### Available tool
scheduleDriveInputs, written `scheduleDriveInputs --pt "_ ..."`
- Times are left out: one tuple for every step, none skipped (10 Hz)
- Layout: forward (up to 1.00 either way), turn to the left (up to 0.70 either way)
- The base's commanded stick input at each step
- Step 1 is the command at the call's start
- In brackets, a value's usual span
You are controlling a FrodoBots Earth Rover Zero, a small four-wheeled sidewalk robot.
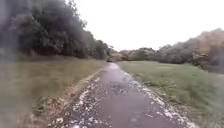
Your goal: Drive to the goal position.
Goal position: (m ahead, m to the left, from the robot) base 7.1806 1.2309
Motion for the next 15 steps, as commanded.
scheduleDriveInputs --pt "0.98 -0.09" --pt "0.98 -0.09" --pt "0.98 -0.09" --pt "0.98 -0.08" --pt "0.98 -0.06" --pt "0.98 0.0" --pt "0.98 0.0" --pt "0.98 0.0" --pt "0.98 -0.01" --pt "0.98 -0.02" --pt "0.98 -0.16" --pt "0.98 -0.18" --pt "0.98 -0.19" --pt "0.98 -0.19" --pt "0.98 0.0"
